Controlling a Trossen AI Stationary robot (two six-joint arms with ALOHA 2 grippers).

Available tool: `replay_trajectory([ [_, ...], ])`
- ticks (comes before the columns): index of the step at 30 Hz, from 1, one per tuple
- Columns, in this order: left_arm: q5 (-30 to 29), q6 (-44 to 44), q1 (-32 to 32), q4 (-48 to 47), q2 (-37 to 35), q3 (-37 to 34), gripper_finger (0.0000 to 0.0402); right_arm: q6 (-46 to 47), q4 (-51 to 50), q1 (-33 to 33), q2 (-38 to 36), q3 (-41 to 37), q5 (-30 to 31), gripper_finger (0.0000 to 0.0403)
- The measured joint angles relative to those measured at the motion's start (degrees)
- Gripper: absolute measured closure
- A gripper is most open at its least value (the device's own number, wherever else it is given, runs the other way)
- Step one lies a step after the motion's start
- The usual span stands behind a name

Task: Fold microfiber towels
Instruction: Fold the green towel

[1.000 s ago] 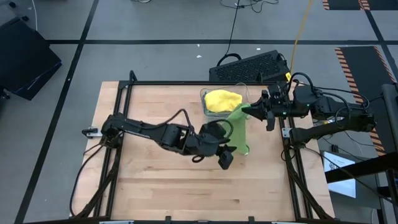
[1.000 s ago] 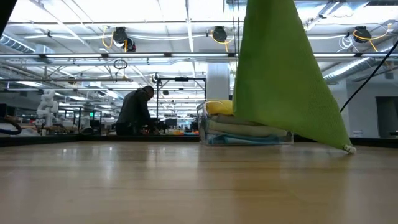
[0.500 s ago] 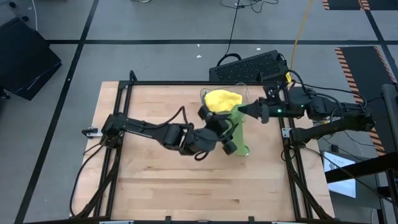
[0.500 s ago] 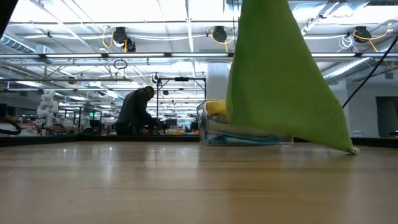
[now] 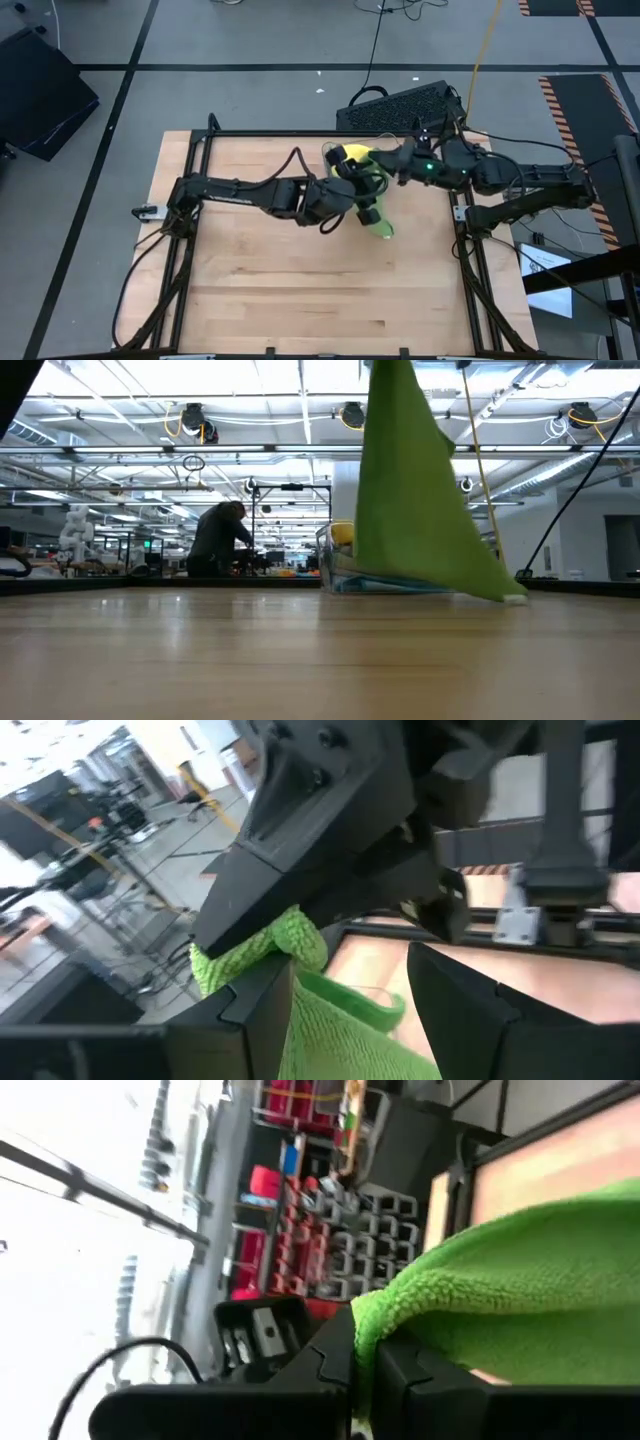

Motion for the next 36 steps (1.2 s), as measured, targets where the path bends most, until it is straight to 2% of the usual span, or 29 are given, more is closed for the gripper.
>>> replay_trajectory([
  [8, -5.61, 6.93, 0.77, -0.60, -0.33, 0.00, 0.0202, 0.80, 7.07, -0.06, 3.18, 0.04, 2.84, 0.0397],
  [13, -14.10, 10.20, -0.98, -1.22, -0.59, -0.02, 0.0202, 0.86, 7.15, 0.03, 3.21, 0.04, 2.80, 0.0397],
  [16, -16.14, 13.08, -1.66, -0.98, -0.93, -0.02, 0.0202, 0.87, 8.01, 0.78, 3.04, 0.04, 2.57, 0.0397],
  [22, -15.63, 14.61, -1.77, -1.70, -3.12, -0.07, 0.0202, 1.54, 7.82, 2.47, 3.06, 0.04, 2.84, 0.0397],
  [29, -12.33, 19.35, -1.53, -3.09, -4.50, -0.02, 0.0204, 2.85, 7.59, 3.21, 3.05, 0.03, 2.59, 0.0397],
  [32, -11.08, 21.33, -1.94, -3.37, -4.54, -0.02, 0.0223, 3.04, 7.39, 3.21, 3.01, 0.03, 2.38, 0.0397],
  [36, -7.86, 20.95, -2.50, -4.98, -4.55, 0.00, 0.0272, 3.04, 7.32, 3.19, 3.05, 0.02, 2.28, 0.0397],
])
